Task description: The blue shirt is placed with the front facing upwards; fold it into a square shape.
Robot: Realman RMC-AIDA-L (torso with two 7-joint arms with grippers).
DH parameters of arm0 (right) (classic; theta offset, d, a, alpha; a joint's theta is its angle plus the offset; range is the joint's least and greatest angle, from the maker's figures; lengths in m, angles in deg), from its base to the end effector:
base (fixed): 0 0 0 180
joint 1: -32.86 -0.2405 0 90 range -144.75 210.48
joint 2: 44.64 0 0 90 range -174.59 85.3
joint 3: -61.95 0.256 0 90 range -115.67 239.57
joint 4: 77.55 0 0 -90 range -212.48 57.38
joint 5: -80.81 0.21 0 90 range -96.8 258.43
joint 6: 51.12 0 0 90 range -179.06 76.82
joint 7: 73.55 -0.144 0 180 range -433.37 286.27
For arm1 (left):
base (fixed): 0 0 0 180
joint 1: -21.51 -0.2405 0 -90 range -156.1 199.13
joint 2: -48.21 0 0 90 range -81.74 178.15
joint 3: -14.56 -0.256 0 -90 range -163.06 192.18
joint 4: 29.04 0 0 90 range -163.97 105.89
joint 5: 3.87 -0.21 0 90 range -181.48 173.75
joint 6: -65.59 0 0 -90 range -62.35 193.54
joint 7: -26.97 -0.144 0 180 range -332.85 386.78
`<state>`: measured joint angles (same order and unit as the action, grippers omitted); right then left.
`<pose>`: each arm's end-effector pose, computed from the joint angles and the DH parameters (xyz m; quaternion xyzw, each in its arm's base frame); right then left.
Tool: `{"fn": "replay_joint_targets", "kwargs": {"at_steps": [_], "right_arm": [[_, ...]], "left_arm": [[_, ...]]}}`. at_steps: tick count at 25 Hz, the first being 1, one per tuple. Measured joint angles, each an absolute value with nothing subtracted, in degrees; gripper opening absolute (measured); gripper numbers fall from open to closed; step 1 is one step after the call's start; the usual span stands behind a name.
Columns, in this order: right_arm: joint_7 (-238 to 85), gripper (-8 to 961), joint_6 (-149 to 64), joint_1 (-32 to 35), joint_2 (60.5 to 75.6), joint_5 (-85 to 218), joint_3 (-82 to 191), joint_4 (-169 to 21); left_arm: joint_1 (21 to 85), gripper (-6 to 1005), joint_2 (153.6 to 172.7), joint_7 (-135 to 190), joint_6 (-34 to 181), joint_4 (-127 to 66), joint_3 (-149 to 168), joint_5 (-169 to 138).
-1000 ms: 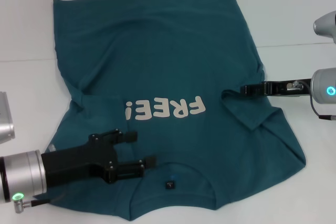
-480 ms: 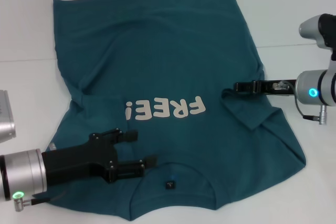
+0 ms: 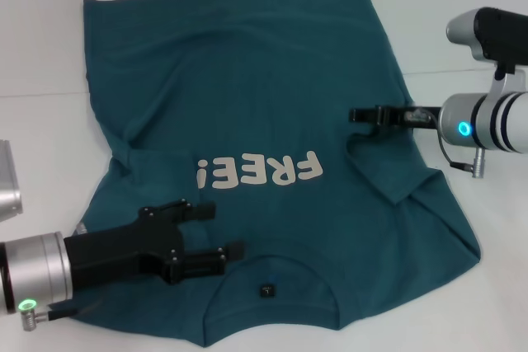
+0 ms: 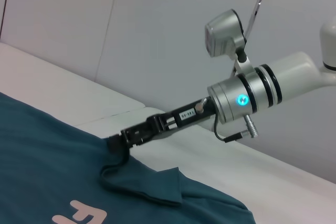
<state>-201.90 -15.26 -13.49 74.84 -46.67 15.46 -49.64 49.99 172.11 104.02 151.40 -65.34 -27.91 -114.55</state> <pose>0.2606 0.4530 -0.0172 -0.7567 0.5217 0.1435 0.3670 -0.2502 0.3174 -0.0386 -0.9258 -0.2292 -0.2743 0.1229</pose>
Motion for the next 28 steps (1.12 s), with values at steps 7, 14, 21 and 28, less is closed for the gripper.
{"fn": "replay_joint_targets", "kwargs": {"at_steps": [7, 14, 21, 28], "right_arm": [[-198.6, 811, -15.4, -13.7, 74.87, -43.6, 15.5, -49.0], [-190.7, 812, -13.8, -11.6, 74.67, -35.4, 15.8, -46.7], [-187.8, 812, -8.7, -9.1, 73.17, -30.6, 15.9, -45.1], [-187.7, 811, -1.6, -5.3, 71.33, -31.2, 15.5, -44.9]], "left_arm": [[50.0, 877, 172.06, 104.0, 151.4, -65.5, -27.7, -114.6], [50.0, 878, 171.95, 104.1, 151.3, -65.6, -27.7, -114.6], [50.1, 878, 171.95, 104.6, 151.3, -65.9, -27.7, -114.5], [50.1, 877, 171.96, 104.7, 151.3, -66.0, -27.7, -114.5]]}}
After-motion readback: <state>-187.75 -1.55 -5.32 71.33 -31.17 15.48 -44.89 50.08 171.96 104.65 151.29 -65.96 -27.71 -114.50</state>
